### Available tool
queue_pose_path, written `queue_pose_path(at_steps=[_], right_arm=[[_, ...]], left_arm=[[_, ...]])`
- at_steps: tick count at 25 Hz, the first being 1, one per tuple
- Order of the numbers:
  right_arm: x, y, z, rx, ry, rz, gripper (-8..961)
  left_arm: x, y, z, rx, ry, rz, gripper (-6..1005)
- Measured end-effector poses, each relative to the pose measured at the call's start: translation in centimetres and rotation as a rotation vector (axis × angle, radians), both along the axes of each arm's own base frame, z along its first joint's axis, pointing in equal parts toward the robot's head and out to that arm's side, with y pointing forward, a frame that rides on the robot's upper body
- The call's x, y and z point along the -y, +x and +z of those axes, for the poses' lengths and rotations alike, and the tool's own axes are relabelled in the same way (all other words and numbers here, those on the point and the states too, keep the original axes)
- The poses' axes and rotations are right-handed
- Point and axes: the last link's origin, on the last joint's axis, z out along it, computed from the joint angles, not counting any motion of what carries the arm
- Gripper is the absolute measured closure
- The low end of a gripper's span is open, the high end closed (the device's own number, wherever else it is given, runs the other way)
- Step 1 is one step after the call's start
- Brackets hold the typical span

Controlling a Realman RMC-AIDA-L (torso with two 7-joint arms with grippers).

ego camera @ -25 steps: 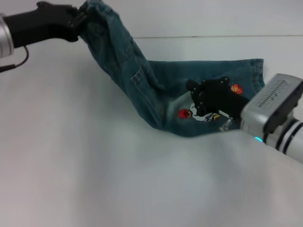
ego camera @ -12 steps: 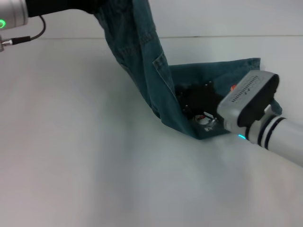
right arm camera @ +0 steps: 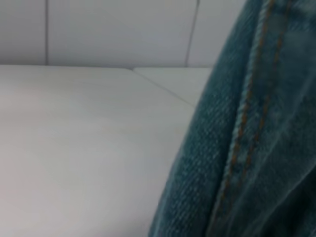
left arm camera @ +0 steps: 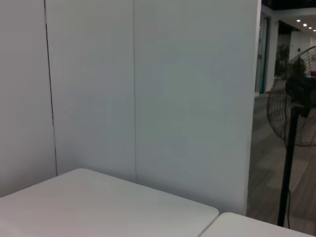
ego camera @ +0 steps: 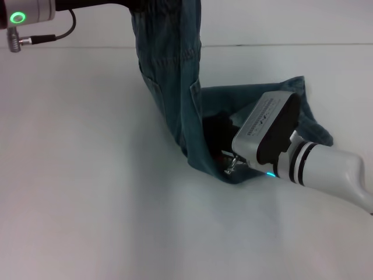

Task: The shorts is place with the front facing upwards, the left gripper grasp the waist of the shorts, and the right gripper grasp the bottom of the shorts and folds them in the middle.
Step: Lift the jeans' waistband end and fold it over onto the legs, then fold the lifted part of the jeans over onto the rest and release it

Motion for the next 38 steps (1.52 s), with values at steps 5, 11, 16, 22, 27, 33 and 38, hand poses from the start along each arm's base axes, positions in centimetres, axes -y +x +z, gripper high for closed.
queue_pose_path(at_steps=[5,11,16,22,27,33,38], right_arm=[[0.6,0.4,0.2,-0.017,-0.005,0.012,955],[2.1,3.6,3.4,-0.123,0.085,0.038,955],[3.6,7.1,7.4,-0.176,0.173,0.023,955],[6.5,9.2,11.9,-0.255,0.144,0.057,955],[8.8,9.5,14.3,-0.278,0.061,0.087,954],[9.4,9.7,14.4,-0.260,0.000,0.082,955],[9.2,9.4,13.7,-0.239,-0.039,0.092,955]], left_arm=[[0.0,0.0,-0.3,-0.014,-0.007,0.002,949],[0.0,-0.8,-1.6,-0.073,-0.018,0.019,949],[0.0,-0.9,-3.0,-0.109,-0.038,0.015,949],[-0.3,0.3,-6.0,-0.136,-0.059,-0.005,946],[-0.8,1.7,-9.2,-0.158,-0.056,-0.011,933],[-0.7,4.0,-14.0,-0.185,-0.091,-0.028,917],[0.4,5.8,-17.2,-0.170,-0.119,-0.049,904]])
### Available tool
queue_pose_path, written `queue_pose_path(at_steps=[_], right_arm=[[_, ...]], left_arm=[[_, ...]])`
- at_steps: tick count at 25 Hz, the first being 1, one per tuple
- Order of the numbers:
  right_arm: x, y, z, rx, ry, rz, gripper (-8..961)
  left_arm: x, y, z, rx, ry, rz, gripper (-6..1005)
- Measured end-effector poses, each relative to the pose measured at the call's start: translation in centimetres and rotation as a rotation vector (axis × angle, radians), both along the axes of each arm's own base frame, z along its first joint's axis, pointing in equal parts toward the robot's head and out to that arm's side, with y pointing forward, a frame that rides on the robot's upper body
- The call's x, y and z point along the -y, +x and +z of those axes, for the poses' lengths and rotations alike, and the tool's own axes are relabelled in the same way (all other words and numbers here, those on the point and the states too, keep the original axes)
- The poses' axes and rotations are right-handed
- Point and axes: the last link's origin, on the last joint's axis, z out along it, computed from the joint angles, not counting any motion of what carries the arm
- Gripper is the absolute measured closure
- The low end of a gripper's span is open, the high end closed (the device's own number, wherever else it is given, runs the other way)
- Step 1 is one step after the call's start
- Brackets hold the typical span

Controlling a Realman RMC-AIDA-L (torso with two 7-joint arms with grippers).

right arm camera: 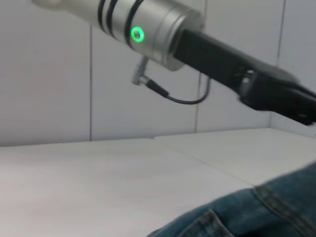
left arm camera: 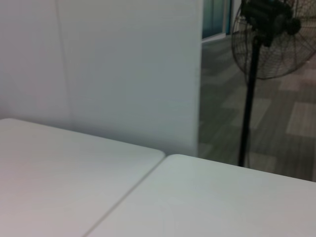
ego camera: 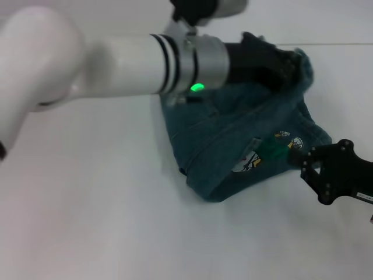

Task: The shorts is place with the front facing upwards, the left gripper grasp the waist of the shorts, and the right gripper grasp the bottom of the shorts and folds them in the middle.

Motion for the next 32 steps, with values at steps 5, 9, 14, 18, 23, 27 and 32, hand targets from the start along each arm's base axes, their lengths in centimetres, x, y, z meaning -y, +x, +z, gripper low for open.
queue_pose_path(at_steps=[5,9,14,18,23,27,32], right_arm=[[-0.2,-0.3,-0.5,0.013,-0.027,0.014,954],[-0.1,-0.4,-0.6,0.008,-0.037,0.017,953],[-0.1,-0.4,-0.4,0.008,-0.039,0.017,951],[-0.2,-0.9,-0.3,-0.007,-0.051,0.041,950],[-0.4,-1.4,0.0,-0.020,-0.063,0.060,948],[-0.9,-1.5,0.3,-0.014,-0.063,0.062,947],[-1.2,-1.2,1.0,-0.003,-0.088,0.040,945]], left_arm=[[0.7,0.8,-2.2,-0.009,0.003,-0.002,890],[1.0,0.6,-2.6,-0.020,0.000,-0.005,819],[1.2,-0.7,-1.8,-0.002,0.005,0.016,644],[1.9,-2.9,0.2,0.032,0.055,0.021,476],[3.9,-6.6,1.8,0.097,0.045,0.009,329],[5.3,-10.4,3.9,0.233,0.017,-0.007,211],[7.4,-16.4,6.6,0.413,0.078,-0.009,60]])
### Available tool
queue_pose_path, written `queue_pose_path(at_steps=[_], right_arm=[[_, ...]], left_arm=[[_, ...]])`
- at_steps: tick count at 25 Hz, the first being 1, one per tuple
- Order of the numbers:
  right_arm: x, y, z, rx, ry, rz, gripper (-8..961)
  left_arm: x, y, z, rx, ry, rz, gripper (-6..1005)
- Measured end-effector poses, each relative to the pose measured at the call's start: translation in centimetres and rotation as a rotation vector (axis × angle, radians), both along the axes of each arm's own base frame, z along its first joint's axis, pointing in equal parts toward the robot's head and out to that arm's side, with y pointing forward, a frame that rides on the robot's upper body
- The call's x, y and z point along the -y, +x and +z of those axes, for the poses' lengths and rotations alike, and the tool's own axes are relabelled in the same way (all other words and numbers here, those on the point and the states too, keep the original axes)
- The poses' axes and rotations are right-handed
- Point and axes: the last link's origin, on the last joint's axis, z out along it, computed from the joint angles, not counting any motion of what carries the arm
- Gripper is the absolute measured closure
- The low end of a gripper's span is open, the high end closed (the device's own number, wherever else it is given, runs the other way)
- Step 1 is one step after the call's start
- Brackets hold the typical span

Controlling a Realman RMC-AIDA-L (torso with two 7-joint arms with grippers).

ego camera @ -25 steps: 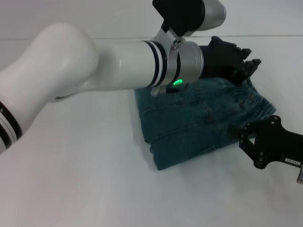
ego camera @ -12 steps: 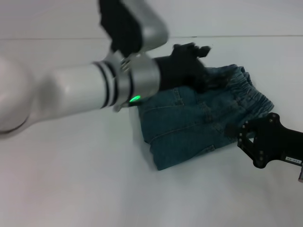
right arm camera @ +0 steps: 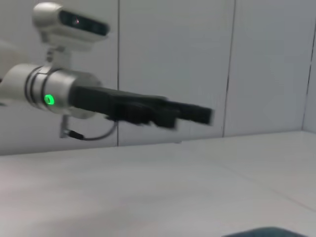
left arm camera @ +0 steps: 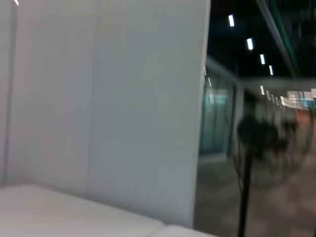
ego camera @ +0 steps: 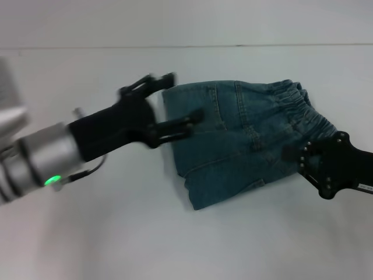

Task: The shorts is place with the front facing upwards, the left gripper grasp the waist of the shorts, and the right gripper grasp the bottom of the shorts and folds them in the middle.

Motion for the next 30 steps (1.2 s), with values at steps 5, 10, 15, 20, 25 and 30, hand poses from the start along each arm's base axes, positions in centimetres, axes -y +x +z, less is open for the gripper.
queue_pose_path(at_steps=[5,10,15,20,25,30], right_arm=[[0.0,0.5,0.3,0.038,-0.051,-0.017,943],[0.3,0.8,0.4,0.091,-0.105,0.007,942],[0.7,0.2,0.3,0.109,-0.194,0.053,940],[1.4,-0.1,0.6,0.113,-0.257,0.088,853],[1.4,0.0,1.1,0.109,-0.279,0.047,791],[1.0,-0.1,1.2,0.109,-0.294,0.011,704]], left_arm=[[2.6,-4.5,0.7,-0.003,0.037,0.014,61],[5.5,-6.9,0.5,-0.080,-0.005,-0.006,61],[7.6,-8.4,1.0,-0.114,-0.075,-0.023,62],[8.8,-9.3,1.7,-0.111,-0.096,-0.011,62],[9.3,-9.6,1.3,-0.152,-0.149,-0.023,63],[8.9,-9.5,1.0,-0.171,-0.229,-0.014,64]])
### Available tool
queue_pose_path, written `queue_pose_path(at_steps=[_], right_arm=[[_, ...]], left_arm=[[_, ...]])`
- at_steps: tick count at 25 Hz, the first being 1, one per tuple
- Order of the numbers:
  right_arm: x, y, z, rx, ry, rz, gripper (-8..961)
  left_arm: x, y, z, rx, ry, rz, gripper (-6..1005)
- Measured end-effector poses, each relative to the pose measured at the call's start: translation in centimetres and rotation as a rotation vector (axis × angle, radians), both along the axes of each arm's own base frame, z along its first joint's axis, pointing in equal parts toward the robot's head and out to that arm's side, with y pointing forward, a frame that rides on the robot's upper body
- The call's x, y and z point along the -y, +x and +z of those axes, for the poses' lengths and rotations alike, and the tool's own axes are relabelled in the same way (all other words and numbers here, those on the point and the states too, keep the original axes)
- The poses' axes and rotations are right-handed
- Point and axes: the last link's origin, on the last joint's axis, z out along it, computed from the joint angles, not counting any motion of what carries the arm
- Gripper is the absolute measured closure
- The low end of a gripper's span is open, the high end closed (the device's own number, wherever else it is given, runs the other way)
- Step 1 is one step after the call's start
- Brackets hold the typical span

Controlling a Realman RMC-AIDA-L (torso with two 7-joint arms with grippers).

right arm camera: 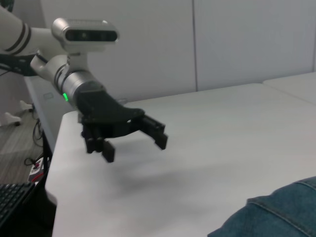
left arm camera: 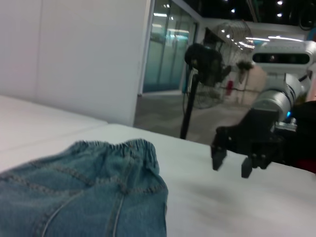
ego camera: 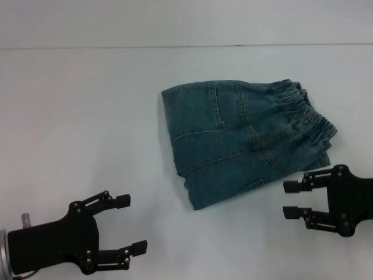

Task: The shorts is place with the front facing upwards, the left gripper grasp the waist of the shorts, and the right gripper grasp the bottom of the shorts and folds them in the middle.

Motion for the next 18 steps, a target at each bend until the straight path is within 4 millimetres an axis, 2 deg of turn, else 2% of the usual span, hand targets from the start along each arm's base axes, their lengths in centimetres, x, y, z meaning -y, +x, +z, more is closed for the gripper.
queue_pose_path(at_steps=[4,14,18], right_arm=[[-0.5,-0.5,0.0,0.013,0.011,-0.015,550],[-0.4,-1.0,-0.5,0.066,0.016,0.008,79],[-0.2,-1.1,-0.1,0.081,0.004,0.029,79]], left_arm=[[-0.4,-0.2,0.4,0.001,0.009,0.028,64],[-1.1,0.1,0.6,-0.004,-0.008,0.048,65],[-0.9,0.0,0.8,-0.002,-0.012,0.052,65]])
